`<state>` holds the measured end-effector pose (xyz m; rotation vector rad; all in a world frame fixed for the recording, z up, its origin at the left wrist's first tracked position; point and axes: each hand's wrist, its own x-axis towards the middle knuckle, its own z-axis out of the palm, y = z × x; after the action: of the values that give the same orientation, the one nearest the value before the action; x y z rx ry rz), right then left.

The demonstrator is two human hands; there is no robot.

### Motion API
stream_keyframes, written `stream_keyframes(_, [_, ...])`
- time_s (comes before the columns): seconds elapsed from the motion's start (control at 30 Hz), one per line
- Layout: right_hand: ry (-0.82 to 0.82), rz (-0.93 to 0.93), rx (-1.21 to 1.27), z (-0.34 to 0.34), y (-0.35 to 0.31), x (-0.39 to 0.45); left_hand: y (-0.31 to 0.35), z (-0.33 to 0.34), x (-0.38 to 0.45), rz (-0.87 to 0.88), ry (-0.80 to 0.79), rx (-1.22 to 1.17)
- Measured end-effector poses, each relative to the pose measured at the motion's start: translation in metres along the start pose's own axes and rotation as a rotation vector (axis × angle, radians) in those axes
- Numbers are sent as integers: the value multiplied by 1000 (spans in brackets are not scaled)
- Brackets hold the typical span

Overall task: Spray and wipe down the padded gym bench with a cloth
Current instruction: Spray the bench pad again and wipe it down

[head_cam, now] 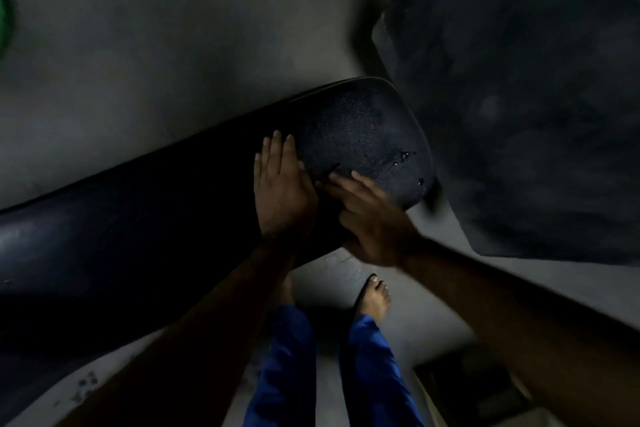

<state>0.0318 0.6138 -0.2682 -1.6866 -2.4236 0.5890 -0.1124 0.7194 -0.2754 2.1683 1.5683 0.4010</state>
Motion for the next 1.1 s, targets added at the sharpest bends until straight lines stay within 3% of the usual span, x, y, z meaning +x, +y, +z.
stream_keyframes(0.03, [14, 63, -55, -4, 24, 3, 0, 3, -1, 15, 16, 20])
stream_keyframes(0.1, [150, 431, -13, -19, 56, 21, -1, 10, -1, 21, 46, 53])
stream_keyframes(0.13, [211, 573, 28, -22, 52, 26, -1, 11, -2, 13, 54, 56])
stream_keyframes(0.17, [232, 600, 44, -17, 38, 25, 1, 12, -3, 15, 57, 57])
stream_keyframes(0.27, [74, 159, 58, 6, -6, -9, 13, 14, 1, 44, 54, 50])
stream_keyframes(0.33, [32, -52, -27, -2, 23, -22, 21, 22, 7, 100, 43, 36])
stream_keyframes(0.37, [60, 9, -73, -6, 47, -21, 24, 28, 10, 147, 37, 44])
stream_keyframes(0.43, [230, 390, 10, -20, 91, -11, 25, 38, 14, 218, 21, 106])
stream_keyframes(0.5, [360, 665, 129, -22, 86, -7, 24, 43, 12, 231, 16, 192])
stream_keyframes(0.53, [341, 627, 113, -17, 70, -5, 25, 45, 11, 240, 29, 229])
stream_keyframes(0.6, [155, 328, 85, -7, 36, -11, 28, 48, 10, 236, 52, 267])
stream_keyframes(0.67, [94, 162, 69, -11, 46, -13, 27, 47, 11, 226, 49, 277])
stream_keyframes(0.7, [145, 206, 43, -17, 65, -7, 27, 47, 11, 221, 40, 269])
stream_keyframes(0.8, [349, 653, 193, -28, 97, 14, 29, 45, 11, 191, 42, 208])
stream_keyframes(0.83, [337, 658, 178, -28, 86, 17, 29, 44, 11, 189, 39, 172])
stream_keyframes(0.93, [125, 136, 90, -14, 66, 1, 20, 34, 24, 159, 64, 164])
stream_keyframes(0.97, [95, 50, 75, -22, 80, 0, 13, 31, 31, 133, 71, 210])
stream_keyframes(1.0, [142, 74, 49, -26, 96, 8, 8, 28, 36, 106, 66, 258])
stream_keyframes(1.1, [335, 602, 201, -38, 118, 51, 4, 29, 37, 67, 39, 317])
